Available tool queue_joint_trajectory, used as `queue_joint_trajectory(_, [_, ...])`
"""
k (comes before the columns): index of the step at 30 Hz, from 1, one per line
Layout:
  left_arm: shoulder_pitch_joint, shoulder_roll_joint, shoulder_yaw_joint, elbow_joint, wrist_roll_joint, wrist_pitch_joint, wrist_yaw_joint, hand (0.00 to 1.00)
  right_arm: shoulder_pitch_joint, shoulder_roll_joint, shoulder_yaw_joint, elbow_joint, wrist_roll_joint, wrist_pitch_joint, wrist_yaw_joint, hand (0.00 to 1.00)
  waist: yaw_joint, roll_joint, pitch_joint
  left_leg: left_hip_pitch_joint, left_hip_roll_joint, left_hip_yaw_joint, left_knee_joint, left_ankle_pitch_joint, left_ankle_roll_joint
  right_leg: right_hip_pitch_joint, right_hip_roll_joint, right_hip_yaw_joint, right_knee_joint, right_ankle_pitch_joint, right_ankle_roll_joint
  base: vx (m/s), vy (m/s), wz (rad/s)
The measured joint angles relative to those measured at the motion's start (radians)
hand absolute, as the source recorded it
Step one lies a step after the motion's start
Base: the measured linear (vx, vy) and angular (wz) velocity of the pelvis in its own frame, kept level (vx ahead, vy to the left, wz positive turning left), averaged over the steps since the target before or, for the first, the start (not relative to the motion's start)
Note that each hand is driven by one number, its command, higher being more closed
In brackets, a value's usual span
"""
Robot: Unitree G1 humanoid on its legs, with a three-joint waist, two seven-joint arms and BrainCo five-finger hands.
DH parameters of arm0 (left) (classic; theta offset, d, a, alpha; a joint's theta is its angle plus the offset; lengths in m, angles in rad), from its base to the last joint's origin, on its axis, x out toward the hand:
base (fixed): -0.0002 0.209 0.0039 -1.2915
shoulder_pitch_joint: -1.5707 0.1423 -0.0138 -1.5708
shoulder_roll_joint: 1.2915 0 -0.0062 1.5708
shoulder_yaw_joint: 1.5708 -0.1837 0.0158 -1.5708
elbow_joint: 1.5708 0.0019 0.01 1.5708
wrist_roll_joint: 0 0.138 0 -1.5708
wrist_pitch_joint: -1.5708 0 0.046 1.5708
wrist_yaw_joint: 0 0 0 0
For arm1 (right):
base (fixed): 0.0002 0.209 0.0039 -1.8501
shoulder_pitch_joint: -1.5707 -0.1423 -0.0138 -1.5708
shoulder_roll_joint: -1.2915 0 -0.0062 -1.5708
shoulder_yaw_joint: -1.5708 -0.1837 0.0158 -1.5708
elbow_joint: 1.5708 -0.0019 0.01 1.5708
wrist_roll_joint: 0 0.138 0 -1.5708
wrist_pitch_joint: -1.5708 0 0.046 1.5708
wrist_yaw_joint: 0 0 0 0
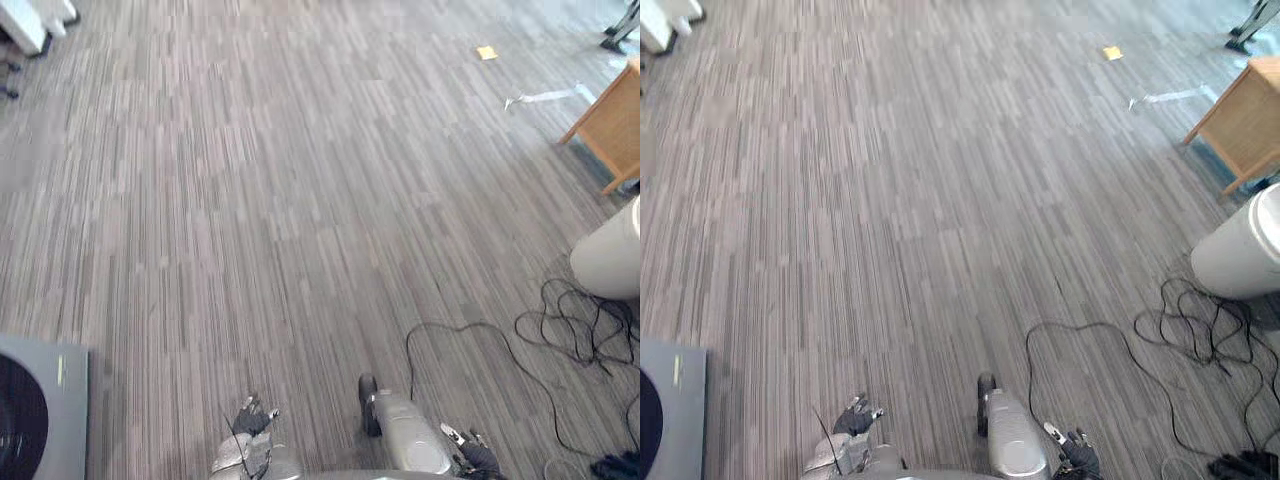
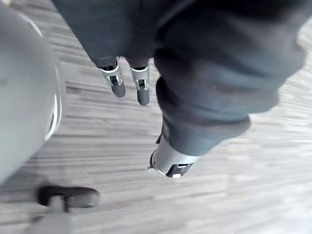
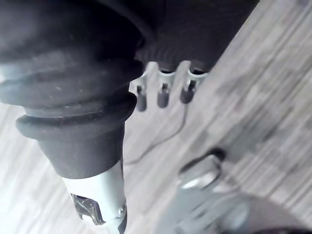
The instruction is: Organize washtable
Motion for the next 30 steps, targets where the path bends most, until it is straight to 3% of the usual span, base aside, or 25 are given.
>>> queue_joint_trajectory(2, [-0.001,-0.007,-0.015,-0.036,0.000,-0.014,0.000,0.00,-0.017,0.004,0.001,0.025,-0.002,0.001,0.001,0.00,0.015,-0.018,-0.001,-0.106,-0.019,0.035,-0.031,-0.078,-0.009,0.118,-0.024,0.043,-0.064,-0.040,0.017,0.58,-0.010,-0.31])
queue_joint_trajectory(4, [-0.004,-0.004,-0.047,-0.057,0.000,-0.022,0.001,0.00,-0.034,-0.003,-0.003,0.038,-0.013,0.002,0.000,0.00,0.027,-0.015,0.000,-0.190,-0.041,0.039,-0.132,-0.104,-0.009,0.166,-0.039,0.069,-0.076,-0.073,0.031,0.50,0.113,-0.38])
queue_joint_trajectory(5, [-0.017,0.005,-0.099,-0.057,0.001,-0.031,0.007,0.00,-0.036,-0.006,-0.003,0.042,-0.047,0.002,0.000,0.00,0.029,-0.017,0.000,-0.238,-0.086,0.037,-0.347,-0.102,-0.012,0.211,-0.071,0.084,-0.076,-0.113,0.054,0.33,0.135,-0.26])
queue_joint_trajectory(6, [-0.018,0.008,-0.122,-0.057,0.001,-0.031,0.012,0.00,-0.036,-0.008,-0.002,0.042,-0.057,0.002,0.001,0.00,0.028,-0.016,-0.001,-0.240,-0.107,0.033,-0.466,-0.095,-0.022,0.227,-0.083,0.090,-0.076,-0.130,0.063,0.45,0.260,-0.33])
queue_joint_trajectory(7, [-0.015,0.010,-0.162,-0.056,0.004,-0.031,0.016,0.00,-0.035,-0.016,0.002,0.053,-0.076,0.001,0.002,0.00,0.026,-0.007,-0.006,-0.237,-0.136,0.021,-0.700,-0.064,-0.060,0.252,-0.098,0.105,-0.077,-0.175,0.077,0.29,0.222,-0.31])
queue_joint_trajectory(8, [-0.013,0.009,-0.189,-0.053,0.017,-0.031,0.017,0.00,-0.032,-0.030,0.012,0.058,-0.085,-0.001,0.002,0.00,0.026,0.010,-0.012,-0.247,-0.137,0.003,-0.814,-0.049,-0.087,0.277,-0.098,0.115,-0.079,-0.201,0.088,0.47,0.376,-0.39])
queue_joint_trajectory(9, [-0.013,0.009,-0.223,-0.054,0.043,-0.031,0.015,0.00,-0.026,-0.049,0.028,0.059,-0.119,-0.002,0.000,0.00,0.025,0.029,-0.023,-0.283,-0.130,-0.021,-0.839,-0.023,-0.081,0.312,-0.094,0.125,-0.080,-0.239,0.111,0.47,0.392,-0.36])
queue_joint_trajectory(10, [-0.014,0.019,-0.242,-0.051,0.054,-0.031,0.015,0.00,-0.024,-0.051,0.044,0.066,-0.142,0.001,-0.001,0.00,0.029,0.017,-0.030,-0.284,-0.126,-0.015,-0.788,0.050,-0.045,0.339,-0.109,0.143,-0.081,-0.266,0.111,0.49,0.397,-0.33])
queue_joint_trajectory(11, [-0.014,0.023,-0.252,-0.052,0.065,-0.030,0.015,0.00,-0.025,-0.048,0.055,0.071,-0.160,0.001,0.001,0.00,0.032,0.015,-0.045,-0.289,-0.134,-0.001,-0.760,0.067,-0.023,0.350,-0.119,0.151,-0.086,-0.277,0.100,0.52,0.370,-0.31])
queue_joint_trajectory(13, [-0.015,0.045,-0.279,-0.051,0.110,-0.028,0.014,0.00,-0.026,-0.027,0.079,0.081,-0.201,0.001,0.004,0.00,0.029,-0.035,-0.084,-0.323,-0.160,0.026,-0.682,0.061,-0.004,0.335,-0.161,0.210,-0.068,-0.231,0.074,0.54,0.367,-0.29])
queue_joint_trajectory(14, [-0.014,0.048,-0.284,-0.050,0.129,-0.028,0.014,0.00,-0.026,-0.026,0.088,0.081,-0.210,0.001,0.004,0.00,0.031,-0.043,-0.093,-0.320,-0.170,0.037,-0.679,0.053,0.016,0.321,-0.170,0.230,-0.047,-0.212,0.079,0.54,0.403,-0.31])
queue_joint_trajectory(15, [-0.012,0.056,-0.309,-0.049,0.161,-0.026,0.014,0.00,-0.026,-0.024,0.097,0.098,-0.241,0.002,0.007,0.00,0.036,-0.064,-0.111,-0.304,-0.195,0.058,-0.682,0.028,0.063,0.283,-0.190,0.263,0.030,-0.184,0.108,0.54,0.377,-0.19])
queue_joint_trajectory(17, [-0.013,0.059,-0.362,-0.041,0.186,-0.020,0.011,0.00,-0.014,-0.015,0.111,0.105,-0.274,0.004,0.008,0.00,0.036,-0.097,-0.132,-0.237,-0.257,0.092,-0.717,-0.012,0.089,0.209,-0.218,0.320,0.248,-0.126,0.184,0.51,0.327,-0.03])
queue_joint_trajectory(18, [-0.017,0.056,-0.403,-0.031,0.207,-0.018,0.008,0.00,-0.011,-0.014,0.112,0.095,-0.275,0.002,0.008,0.00,0.033,-0.102,-0.135,-0.176,-0.299,0.093,-0.751,-0.037,0.101,0.139,-0.210,0.377,0.436,-0.014,0.281,0.46,0.266,0.16])
queue_joint_trajectory(19, [-0.017,0.056,-0.438,-0.024,0.211,-0.017,-0.004,0.00,-0.010,-0.019,0.117,0.078,-0.274,0.002,0.008,0.00,0.021,-0.098,-0.133,-0.113,-0.326,0.087,-0.776,-0.055,0.113,0.084,-0.174,0.423,0.615,0.064,0.341,0.45,0.239,0.21])
queue_joint_trajectory(20, [-0.017,0.056,-0.451,-0.017,0.214,-0.013,-0.010,0.00,-0.007,-0.021,0.122,0.069,-0.274,0.001,0.007,0.00,0.020,-0.090,-0.131,-0.081,-0.335,0.080,-0.788,-0.065,0.117,0.057,-0.157,0.427,0.693,0.063,0.343,0.44,0.186,0.26])
queue_joint_trajectory(21, [-0.018,0.054,-0.474,0.001,0.217,-0.009,-0.016,0.00,-0.003,-0.024,0.125,0.054,-0.273,-0.002,0.007,0.00,0.014,-0.080,-0.131,-0.011,-0.348,0.060,-0.818,-0.084,0.119,0.002,-0.131,0.384,0.795,0.006,0.332,0.54,0.164,0.29])
queue_joint_trajectory(22, [-0.020,0.050,-0.486,0.024,0.209,-0.007,-0.025,0.00,0.002,-0.028,0.125,0.040,-0.270,-0.003,0.006,0.00,-0.003,-0.052,-0.124,0.052,-0.349,0.039,-0.854,-0.098,0.124,-0.056,-0.117,0.300,0.822,-0.077,0.271,0.55,0.156,0.32])
queue_joint_trajectory(23, [-0.022,0.050,-0.493,0.042,0.195,-0.005,-0.029,0.00,0.003,-0.038,0.126,0.024,-0.261,-0.003,0.006,0.00,-0.005,-0.051,-0.124,0.089,-0.348,0.029,-0.875,-0.102,0.126,-0.081,-0.111,0.259,0.812,-0.124,0.235,0.56,0.126,0.39])
queue_joint_trajectory(24, [-0.025,0.050,-0.491,0.075,0.171,0.000,-0.030,0.00,0.007,-0.038,0.125,0.013,-0.247,-0.005,0.005,0.00,-0.012,-0.034,-0.116,0.151,-0.347,0.013,-0.912,-0.106,0.128,-0.133,-0.091,0.207,0.761,-0.189,0.191,0.38,0.049,0.37])
queue_joint_trajectory(25, [-0.035,0.049,-0.490,0.088,0.159,0.004,-0.030,0.00,0.008,-0.038,0.125,0.011,-0.235,-0.006,0.004,0.00,-0.015,-0.031,-0.114,0.179,-0.346,0.004,-0.929,-0.109,0.127,-0.157,-0.078,0.193,0.719,-0.207,0.175,0.49,0.009,0.53])
queue_joint_trajectory(27, [-0.038,0.041,-0.464,0.104,0.129,0.016,-0.030,0.00,0.008,-0.043,0.125,0.012,-0.216,-0.006,0.001,0.00,-0.033,-0.019,-0.108,0.248,-0.328,-0.038,-0.954,-0.136,0.124,-0.229,-0.043,0.175,0.497,-0.206,0.146,0.46,-0.060,0.69])
queue_joint_trajectory(28, [-0.037,0.034,-0.443,0.105,0.115,0.017,-0.030,0.00,0.008,-0.043,0.124,0.013,-0.213,-0.006,0.000,0.00,-0.036,-0.007,-0.103,0.266,-0.313,-0.059,-0.960,-0.160,0.106,-0.254,-0.031,0.178,0.361,-0.173,0.140,0.52,-0.126,0.78])
queue_joint_trajectory(29, [-0.034,0.030,-0.413,0.105,0.102,0.017,-0.030,0.00,0.009,-0.043,0.121,0.020,-0.207,-0.001,-0.001,0.00,-0.034,-0.007,-0.101,0.279,-0.306,-0.080,-0.959,-0.188,0.092,-0.264,-0.041,0.186,0.143,-0.092,0.140,0.65,-0.189,0.82])
queue_joint_trajectory(30, [-0.032,0.030,-0.385,0.106,0.076,0.017,-0.030,0.00,0.015,-0.038,0.111,0.025,-0.195,0.000,-0.001,0.00,-0.034,-0.026,-0.098,0.298,-0.315,-0.110,-0.954,-0.225,0.071,-0.269,-0.067,0.202,-0.037,-0.037,0.141,0.58,-0.190,0.72])
